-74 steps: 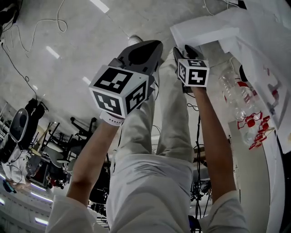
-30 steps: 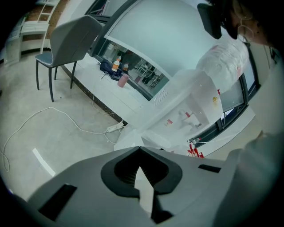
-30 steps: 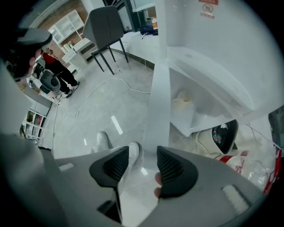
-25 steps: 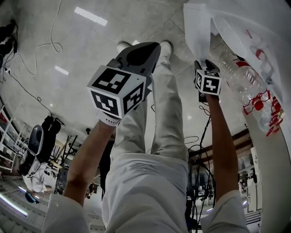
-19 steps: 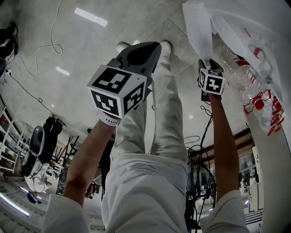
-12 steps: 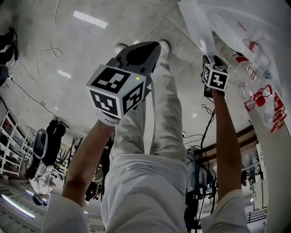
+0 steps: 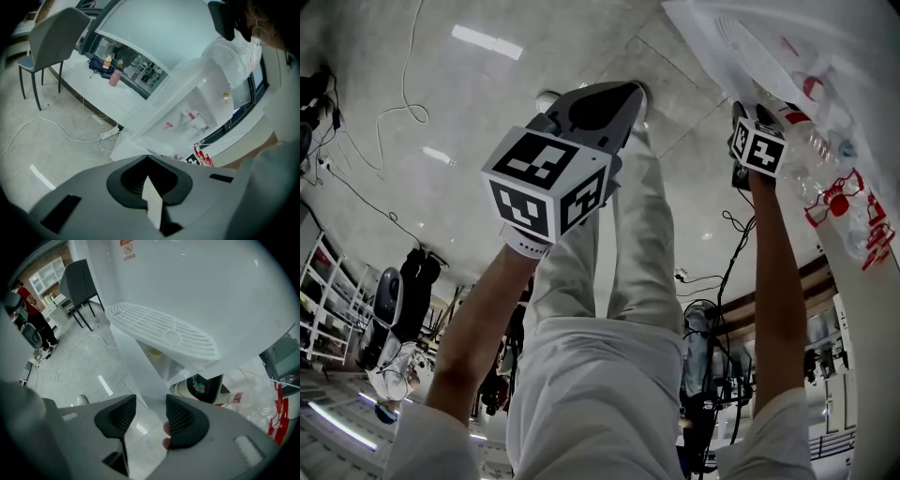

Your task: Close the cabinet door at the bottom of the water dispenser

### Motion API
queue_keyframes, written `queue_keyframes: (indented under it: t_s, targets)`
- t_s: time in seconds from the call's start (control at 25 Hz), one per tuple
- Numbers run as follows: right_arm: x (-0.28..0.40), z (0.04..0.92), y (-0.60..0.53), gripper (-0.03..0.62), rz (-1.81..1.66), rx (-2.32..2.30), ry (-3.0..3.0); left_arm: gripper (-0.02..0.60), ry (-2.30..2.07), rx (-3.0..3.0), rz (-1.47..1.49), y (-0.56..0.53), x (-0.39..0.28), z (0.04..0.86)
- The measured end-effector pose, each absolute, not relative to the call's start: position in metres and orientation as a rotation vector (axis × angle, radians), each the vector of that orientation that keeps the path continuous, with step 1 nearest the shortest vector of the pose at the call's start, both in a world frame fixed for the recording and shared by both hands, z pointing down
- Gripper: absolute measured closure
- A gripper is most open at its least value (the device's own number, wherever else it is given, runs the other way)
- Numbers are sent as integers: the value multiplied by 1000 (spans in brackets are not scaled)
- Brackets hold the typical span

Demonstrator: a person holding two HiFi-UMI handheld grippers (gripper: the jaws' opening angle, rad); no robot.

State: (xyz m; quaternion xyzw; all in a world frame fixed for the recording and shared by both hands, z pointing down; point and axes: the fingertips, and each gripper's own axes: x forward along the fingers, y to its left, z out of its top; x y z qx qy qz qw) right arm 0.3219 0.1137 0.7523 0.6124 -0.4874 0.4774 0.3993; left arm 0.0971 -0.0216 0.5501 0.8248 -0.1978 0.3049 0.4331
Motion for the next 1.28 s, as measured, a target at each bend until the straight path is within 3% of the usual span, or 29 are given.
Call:
queue_keyframes:
  t_s: [0.76, 1.28]
  targets:
    - [389, 743, 92, 391, 1289, 1941, -874, 580, -474, 2067, 775, -28, 97, 548]
    - [381, 740, 81, 398, 1325, 2017, -930, 580, -489, 2077, 773, -30, 88, 541]
